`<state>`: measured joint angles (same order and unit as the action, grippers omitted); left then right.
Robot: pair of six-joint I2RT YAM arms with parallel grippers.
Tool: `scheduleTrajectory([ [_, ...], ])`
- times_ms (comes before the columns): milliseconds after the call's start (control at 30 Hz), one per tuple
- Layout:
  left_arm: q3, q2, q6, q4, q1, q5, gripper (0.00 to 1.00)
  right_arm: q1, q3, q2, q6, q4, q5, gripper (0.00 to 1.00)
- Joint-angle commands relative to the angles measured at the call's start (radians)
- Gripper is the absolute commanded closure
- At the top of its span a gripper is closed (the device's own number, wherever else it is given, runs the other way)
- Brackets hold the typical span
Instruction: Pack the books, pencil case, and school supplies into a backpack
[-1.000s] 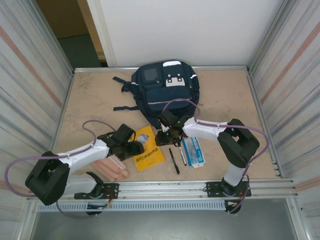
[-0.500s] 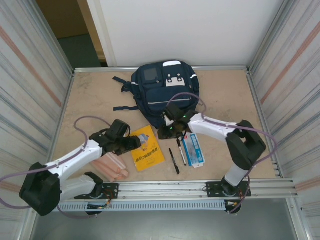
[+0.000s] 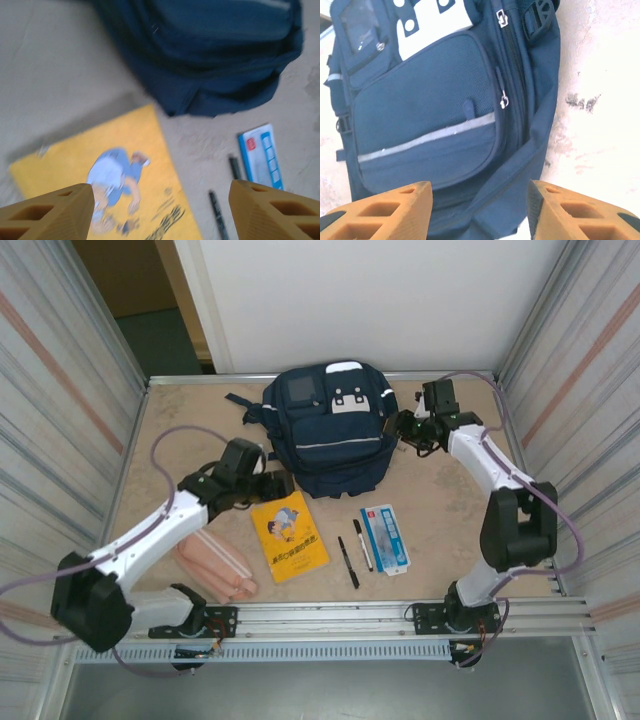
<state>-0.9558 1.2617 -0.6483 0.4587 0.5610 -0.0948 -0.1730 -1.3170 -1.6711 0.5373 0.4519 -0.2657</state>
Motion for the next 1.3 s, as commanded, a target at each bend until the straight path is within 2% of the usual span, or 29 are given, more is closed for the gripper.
scheduleTrajectory([
  [0, -0.127, 0.107, 0.051, -0.087, -0.02, -0.01, 0.29, 0.004, -0.078, -0.096, 0.008, -0.006, -0.082, 0.48],
  [200, -0.277, 0.348, 0.033, -0.113, -0.051, -0.001, 0.27, 0.003, -0.16, -0.262, 0.042, -0.031, -0.114, 0.5],
  [367, -0.389, 0.533, 0.049, -0.09, -0.059, 0.044, 0.27, -0.006, -0.168, -0.323, 0.055, -0.038, -0.13, 0.49],
  [533, -0.472, 0.659, 0.026, -0.095, -0.068, 0.013, 0.28, -0.02, -0.16, -0.366, 0.061, -0.039, -0.167, 0.5],
  [667, -0.508, 0.722, 0.026, -0.155, -0.068, -0.041, 0.31, -0.028, -0.173, -0.399, 0.056, -0.045, -0.234, 0.57],
  [767, -0.511, 0.753, 0.023, -0.208, -0.069, -0.083, 0.35, -0.036, -0.175, -0.402, 0.051, -0.055, -0.276, 0.64],
  [833, -0.515, 0.767, 0.028, -0.225, -0.069, -0.112, 0.36, -0.039, -0.177, -0.399, 0.047, -0.063, -0.304, 0.76],
  [900, -0.507, 0.759, 0.036, -0.251, -0.069, -0.129, 0.39, -0.039, -0.184, -0.391, 0.057, -0.069, -0.342, 0.82],
  [1067, -0.454, 0.672, 0.079, -0.373, -0.069, -0.179, 0.52, -0.047, -0.147, -0.302, 0.124, -0.129, -0.441, 0.87],
  [1167, -0.42, 0.611, 0.087, -0.453, -0.067, -0.206, 0.57, -0.05, -0.127, -0.239, 0.175, -0.197, -0.501, 1.0],
  [1267, -0.416, 0.551, 0.094, -0.485, -0.066, -0.194, 0.62, -0.049, -0.134, -0.183, 0.209, -0.225, -0.537, 1.0],
])
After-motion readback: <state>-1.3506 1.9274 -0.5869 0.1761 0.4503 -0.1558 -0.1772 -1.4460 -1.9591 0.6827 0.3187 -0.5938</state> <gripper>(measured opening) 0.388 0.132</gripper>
